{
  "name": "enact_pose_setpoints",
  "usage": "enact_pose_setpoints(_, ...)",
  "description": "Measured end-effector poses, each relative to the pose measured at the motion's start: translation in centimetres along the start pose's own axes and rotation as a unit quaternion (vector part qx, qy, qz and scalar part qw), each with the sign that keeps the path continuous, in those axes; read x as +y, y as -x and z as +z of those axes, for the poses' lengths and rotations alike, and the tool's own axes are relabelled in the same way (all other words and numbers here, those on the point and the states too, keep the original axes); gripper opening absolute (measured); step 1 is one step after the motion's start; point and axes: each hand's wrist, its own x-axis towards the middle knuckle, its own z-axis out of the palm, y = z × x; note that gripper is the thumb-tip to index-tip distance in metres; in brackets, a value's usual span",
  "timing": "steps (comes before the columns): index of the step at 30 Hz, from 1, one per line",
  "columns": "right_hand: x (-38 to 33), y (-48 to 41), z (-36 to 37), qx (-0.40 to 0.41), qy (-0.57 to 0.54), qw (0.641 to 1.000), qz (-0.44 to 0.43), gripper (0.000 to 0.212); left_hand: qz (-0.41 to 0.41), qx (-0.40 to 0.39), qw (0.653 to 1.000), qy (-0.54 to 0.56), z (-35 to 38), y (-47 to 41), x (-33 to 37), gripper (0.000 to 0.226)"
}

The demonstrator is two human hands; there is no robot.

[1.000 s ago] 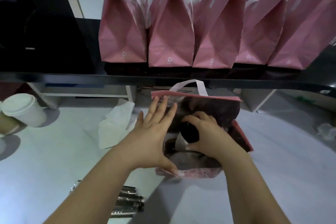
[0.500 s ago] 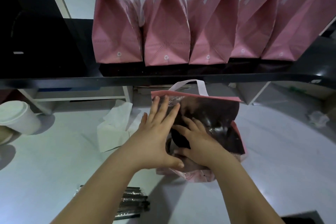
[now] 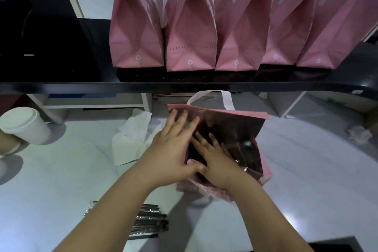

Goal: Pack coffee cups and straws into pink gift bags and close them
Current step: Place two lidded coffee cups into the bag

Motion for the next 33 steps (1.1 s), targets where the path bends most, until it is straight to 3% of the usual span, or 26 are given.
enact_pose_setpoints(4, -0.6, 1.3, -4.6, 0.14, 0.011, 0.989, -0.037, 0.072, -0.019, 0.07, 0.997, -0.012, -1.6, -1.5, 0.3, 0.078)
enact_pose_setpoints(11, -3.2, 1.8, -10.4, 0.281, 0.005, 0.953, -0.111, 0.045, -0.062, 0.177, 0.978, -0.085, -4.8, -0.6, -0.2, 0.045)
enact_pose_setpoints(22, -16.5, -4.8, -7.3, 0.15, 0.049, 0.96, -0.229, 0.05, -0.239, 0.231, 0.934, -0.132, -9.0, 7.6, -9.2, 0.045)
enact_pose_setpoints(33, -35.2, -13.3, 3.9, 0.058, 0.023, 0.956, -0.286, 0.058, -0.385, 0.26, 0.883, -0.064, -15.3, 24.5, -26.8, 0.046)
